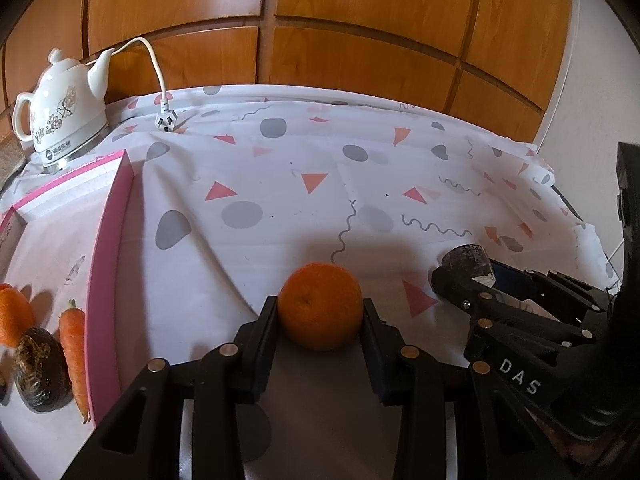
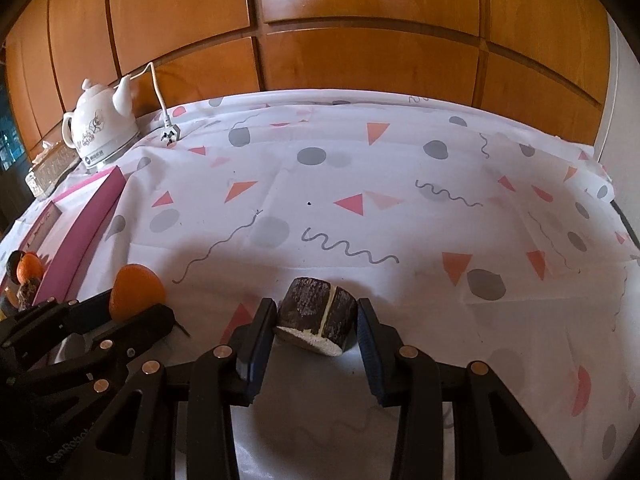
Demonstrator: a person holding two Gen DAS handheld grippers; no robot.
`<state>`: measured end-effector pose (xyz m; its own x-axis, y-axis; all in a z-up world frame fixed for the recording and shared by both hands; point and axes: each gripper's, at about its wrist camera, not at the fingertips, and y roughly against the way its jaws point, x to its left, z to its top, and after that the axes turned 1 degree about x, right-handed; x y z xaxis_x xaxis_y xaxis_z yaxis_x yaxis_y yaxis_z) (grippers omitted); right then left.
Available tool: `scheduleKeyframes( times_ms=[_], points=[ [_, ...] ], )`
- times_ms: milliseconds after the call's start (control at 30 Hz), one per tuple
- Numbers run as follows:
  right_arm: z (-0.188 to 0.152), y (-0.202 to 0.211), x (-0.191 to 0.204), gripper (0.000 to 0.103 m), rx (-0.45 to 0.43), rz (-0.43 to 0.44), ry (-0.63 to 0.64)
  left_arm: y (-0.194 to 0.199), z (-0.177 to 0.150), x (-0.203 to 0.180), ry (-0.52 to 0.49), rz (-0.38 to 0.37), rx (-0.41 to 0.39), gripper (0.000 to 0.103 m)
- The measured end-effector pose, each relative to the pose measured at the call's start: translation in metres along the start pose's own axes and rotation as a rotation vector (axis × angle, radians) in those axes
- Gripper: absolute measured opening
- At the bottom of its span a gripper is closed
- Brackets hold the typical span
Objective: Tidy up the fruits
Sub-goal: 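Grasp the mandarin with left while right grasps the dark wooden slice, then lift both items and carry them over the pink tray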
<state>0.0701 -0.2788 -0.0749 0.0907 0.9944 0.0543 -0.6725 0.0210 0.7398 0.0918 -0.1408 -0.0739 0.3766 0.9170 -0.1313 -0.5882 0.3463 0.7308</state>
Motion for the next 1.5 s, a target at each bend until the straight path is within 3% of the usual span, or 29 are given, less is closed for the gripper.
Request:
scheduleKeyframes(
  times_ms=[267, 833, 1500],
  points=[
    [0.0, -0.001, 0.004, 0.041, 0.0, -0.018, 0.02, 0.011, 0.002, 0.005, 0.028, 0.005, 0.0, 0.038],
    [-0.001, -0.002, 0.007, 0.04, 0.009, -0.041, 0.037, 0.066, 0.015, 0.012, 0.045, 0.002, -0.087, 0.038],
    [-0.001, -0.002, 0.009, 0.04, 0.017, -0.039, 0.057, 0.116, 0.009, 0.068, 0.137, 0.089, -0.133, 0.039]
  ],
)
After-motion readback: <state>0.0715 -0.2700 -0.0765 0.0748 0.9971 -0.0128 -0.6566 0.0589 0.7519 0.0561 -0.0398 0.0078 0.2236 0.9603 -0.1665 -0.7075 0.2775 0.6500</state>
